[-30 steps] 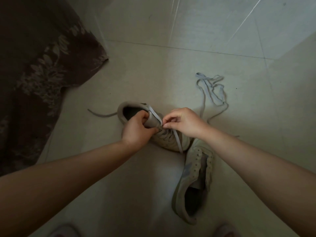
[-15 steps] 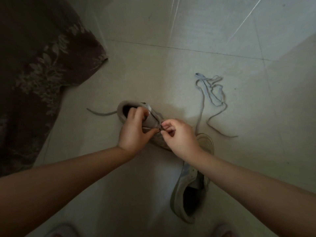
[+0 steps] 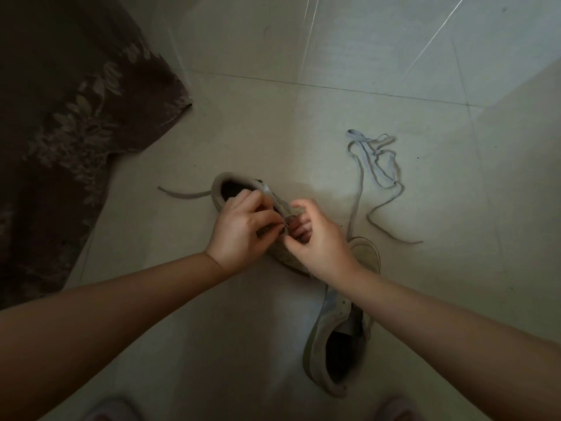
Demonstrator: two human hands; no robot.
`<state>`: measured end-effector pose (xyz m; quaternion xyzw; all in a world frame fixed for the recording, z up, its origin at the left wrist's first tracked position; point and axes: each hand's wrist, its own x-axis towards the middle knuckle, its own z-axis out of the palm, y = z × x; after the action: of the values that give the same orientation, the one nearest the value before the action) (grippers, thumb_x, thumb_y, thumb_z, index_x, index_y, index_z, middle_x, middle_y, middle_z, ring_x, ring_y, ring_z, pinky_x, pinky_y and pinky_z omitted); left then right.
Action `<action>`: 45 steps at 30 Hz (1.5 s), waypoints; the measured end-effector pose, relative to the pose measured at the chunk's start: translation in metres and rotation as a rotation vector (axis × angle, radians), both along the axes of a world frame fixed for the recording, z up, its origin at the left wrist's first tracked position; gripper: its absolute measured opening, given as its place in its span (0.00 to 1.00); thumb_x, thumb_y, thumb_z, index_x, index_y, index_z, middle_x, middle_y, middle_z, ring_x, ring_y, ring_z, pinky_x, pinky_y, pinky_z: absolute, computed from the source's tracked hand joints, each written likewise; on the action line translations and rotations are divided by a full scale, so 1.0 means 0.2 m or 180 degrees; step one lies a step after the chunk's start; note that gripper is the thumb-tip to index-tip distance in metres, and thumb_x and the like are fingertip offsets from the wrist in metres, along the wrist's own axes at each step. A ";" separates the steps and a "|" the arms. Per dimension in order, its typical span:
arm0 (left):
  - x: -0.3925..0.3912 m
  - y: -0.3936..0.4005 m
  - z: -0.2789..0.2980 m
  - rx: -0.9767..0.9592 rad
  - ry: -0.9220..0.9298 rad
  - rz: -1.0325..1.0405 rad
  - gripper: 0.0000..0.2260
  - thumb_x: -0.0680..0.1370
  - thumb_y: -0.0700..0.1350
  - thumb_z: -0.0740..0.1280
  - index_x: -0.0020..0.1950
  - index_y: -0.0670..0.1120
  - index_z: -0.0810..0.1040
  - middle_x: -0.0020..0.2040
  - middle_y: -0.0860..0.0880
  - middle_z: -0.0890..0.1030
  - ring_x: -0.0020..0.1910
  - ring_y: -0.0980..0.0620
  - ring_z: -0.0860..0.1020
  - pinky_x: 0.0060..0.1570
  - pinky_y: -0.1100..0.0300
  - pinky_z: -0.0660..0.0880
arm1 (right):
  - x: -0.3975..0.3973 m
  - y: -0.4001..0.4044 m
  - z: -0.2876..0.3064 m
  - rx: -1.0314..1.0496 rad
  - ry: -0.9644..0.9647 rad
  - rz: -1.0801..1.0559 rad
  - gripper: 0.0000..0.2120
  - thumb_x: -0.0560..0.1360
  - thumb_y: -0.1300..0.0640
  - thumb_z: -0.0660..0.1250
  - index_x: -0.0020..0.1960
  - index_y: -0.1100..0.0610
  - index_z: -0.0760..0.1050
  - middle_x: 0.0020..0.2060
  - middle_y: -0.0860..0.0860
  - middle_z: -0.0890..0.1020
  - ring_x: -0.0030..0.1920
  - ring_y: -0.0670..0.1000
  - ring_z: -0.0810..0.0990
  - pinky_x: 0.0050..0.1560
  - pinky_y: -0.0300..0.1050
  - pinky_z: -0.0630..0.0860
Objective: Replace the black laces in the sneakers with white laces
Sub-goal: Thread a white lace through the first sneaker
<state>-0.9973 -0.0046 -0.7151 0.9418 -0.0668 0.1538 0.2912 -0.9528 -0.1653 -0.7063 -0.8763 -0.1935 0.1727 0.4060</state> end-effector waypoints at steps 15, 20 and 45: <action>0.07 0.06 0.10 0.0102 0.1336 0.1088 0.16 0.75 0.58 0.64 0.36 0.47 0.71 0.33 0.50 0.74 0.35 0.46 0.76 0.31 0.58 0.60 | 0.18 0.06 0.04 0.0083 -0.0498 -0.0433 0.04 0.71 0.60 0.72 0.44 0.58 0.85 0.40 0.52 0.84 0.42 0.51 0.82 0.48 0.49 0.78; 0.02 -0.14 0.14 -0.0367 0.1786 0.0501 0.14 0.77 0.51 0.65 0.36 0.44 0.77 0.37 0.43 0.82 0.39 0.44 0.80 0.36 0.55 0.70 | 0.23 0.08 0.06 0.0365 0.0326 -0.0775 0.04 0.72 0.60 0.71 0.45 0.58 0.84 0.40 0.51 0.85 0.42 0.50 0.82 0.50 0.53 0.79; -0.03 -0.03 0.01 0.0985 0.2022 0.0654 0.24 0.73 0.64 0.61 0.59 0.48 0.67 0.54 0.48 0.78 0.52 0.44 0.78 0.41 0.56 0.69 | 0.29 -0.14 0.21 -0.1735 0.0083 0.0979 0.18 0.70 0.33 0.62 0.43 0.48 0.77 0.39 0.40 0.78 0.42 0.44 0.76 0.42 0.41 0.72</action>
<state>-1.0024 -0.0106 -0.7121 0.9773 0.0994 -0.1298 0.1346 -0.8939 -0.1930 -0.6637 -0.9110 -0.2652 0.2888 0.1277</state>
